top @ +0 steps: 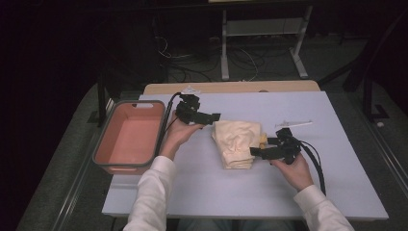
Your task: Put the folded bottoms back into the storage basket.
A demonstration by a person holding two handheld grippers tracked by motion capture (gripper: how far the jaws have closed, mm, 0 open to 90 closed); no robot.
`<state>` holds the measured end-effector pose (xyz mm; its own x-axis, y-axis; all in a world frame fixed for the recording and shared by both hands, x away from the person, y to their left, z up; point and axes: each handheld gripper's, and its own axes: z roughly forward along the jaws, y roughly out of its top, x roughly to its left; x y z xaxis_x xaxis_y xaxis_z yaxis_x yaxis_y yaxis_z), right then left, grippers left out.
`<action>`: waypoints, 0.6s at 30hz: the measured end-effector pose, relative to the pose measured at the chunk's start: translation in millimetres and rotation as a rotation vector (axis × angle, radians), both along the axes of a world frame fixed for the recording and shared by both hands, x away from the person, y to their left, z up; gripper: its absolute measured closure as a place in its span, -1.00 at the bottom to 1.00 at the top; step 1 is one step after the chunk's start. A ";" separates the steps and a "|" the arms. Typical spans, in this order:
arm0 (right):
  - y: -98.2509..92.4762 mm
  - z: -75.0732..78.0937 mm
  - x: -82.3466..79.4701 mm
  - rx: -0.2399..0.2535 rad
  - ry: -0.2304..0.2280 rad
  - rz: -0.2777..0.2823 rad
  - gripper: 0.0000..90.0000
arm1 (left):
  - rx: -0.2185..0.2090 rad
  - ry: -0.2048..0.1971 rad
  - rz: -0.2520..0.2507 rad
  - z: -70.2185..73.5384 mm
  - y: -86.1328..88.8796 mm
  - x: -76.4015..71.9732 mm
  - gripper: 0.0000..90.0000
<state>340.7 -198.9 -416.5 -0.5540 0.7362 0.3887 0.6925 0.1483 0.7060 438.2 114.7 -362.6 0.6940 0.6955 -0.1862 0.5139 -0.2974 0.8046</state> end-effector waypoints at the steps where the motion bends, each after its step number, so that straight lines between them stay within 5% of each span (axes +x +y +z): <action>1: 0.0 0.0 0.0 0.000 0.000 0.000 -1.00 | 0.000 0.000 0.000 0.0 0.0 0.0 -1.00; 18: -0.7 -5.2 1.8 -0.029 0.081 -0.090 -0.94 | -0.003 0.082 0.042 -41.1 -7.2 22.4 -1.00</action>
